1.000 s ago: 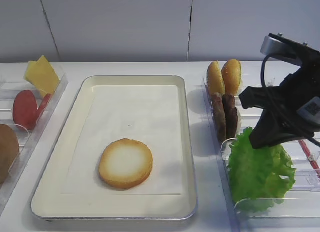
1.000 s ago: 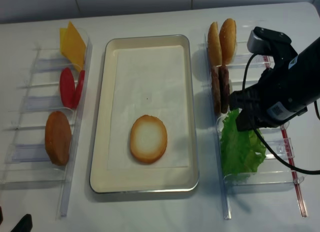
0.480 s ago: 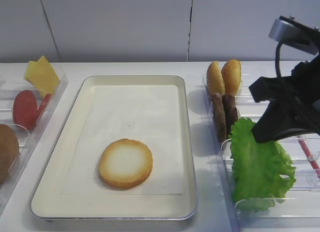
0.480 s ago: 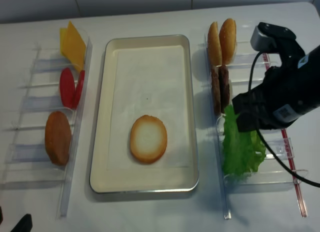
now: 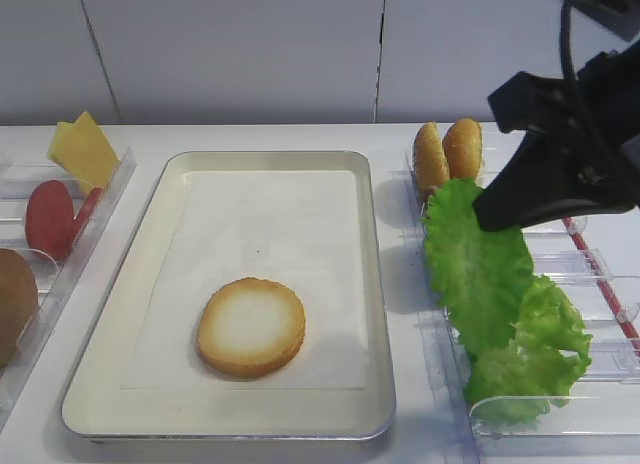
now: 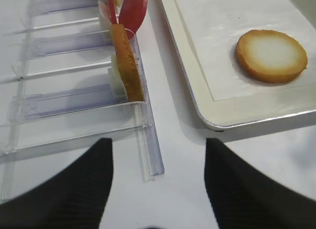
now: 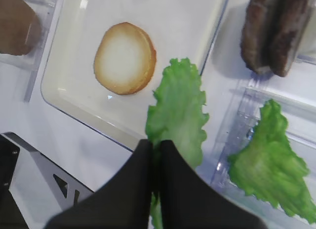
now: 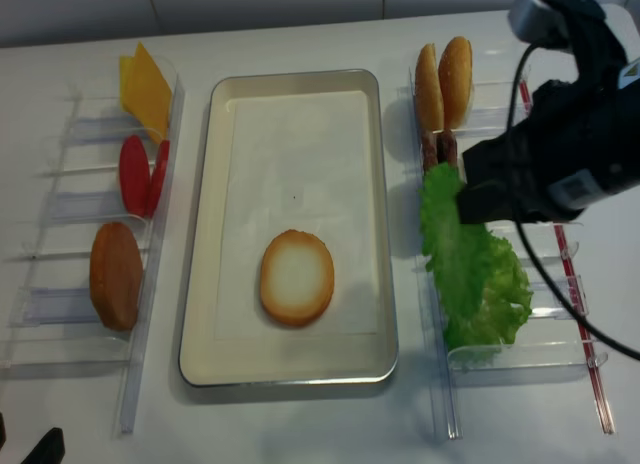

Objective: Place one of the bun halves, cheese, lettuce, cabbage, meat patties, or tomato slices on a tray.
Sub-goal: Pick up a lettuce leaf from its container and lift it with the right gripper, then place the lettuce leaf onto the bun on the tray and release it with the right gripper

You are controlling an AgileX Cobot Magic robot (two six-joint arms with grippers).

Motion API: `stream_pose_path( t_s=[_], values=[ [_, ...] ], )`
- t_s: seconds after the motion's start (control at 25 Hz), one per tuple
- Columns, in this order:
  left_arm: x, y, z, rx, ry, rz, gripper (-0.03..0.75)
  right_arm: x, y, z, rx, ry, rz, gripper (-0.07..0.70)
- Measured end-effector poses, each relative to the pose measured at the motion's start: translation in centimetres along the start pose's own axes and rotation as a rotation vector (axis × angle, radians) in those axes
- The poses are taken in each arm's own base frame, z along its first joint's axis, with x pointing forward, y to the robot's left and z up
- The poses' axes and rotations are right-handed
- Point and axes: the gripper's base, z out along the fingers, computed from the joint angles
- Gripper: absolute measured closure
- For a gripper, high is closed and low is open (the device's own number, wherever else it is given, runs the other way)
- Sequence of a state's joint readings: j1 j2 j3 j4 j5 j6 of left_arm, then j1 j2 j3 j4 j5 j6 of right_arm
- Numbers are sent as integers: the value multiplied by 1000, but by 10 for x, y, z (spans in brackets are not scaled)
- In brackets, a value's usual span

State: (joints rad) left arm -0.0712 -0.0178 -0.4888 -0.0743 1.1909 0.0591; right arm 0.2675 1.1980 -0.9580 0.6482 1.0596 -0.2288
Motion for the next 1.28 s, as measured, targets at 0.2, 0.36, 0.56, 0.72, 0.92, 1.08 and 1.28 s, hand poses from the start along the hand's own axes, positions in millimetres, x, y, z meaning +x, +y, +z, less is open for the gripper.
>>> stream_pose_path(
  t_s=[0.2,0.36,0.56,0.72,0.92,1.08,1.28],
  values=[
    [0,0,0,0,0,0,297,-2,27,17,-56,-37,-83,580],
    [0,0,0,0,0,0,297,-10,40,43,-102,16,-86,580],
    [0,0,0,0,0,0,297,-28,63,71,-136,57,-134,580],
    [0,0,0,0,0,0,297,-43,79,96,-156,89,-156,580],
    [0,0,0,0,0,0,297,-57,95,128,-170,130,-172,580],
    [0,0,0,0,0,0,297,-61,106,151,-182,159,-184,580],
    [0,0,0,0,0,0,297,-61,106,171,-171,178,-162,580]
  ],
)
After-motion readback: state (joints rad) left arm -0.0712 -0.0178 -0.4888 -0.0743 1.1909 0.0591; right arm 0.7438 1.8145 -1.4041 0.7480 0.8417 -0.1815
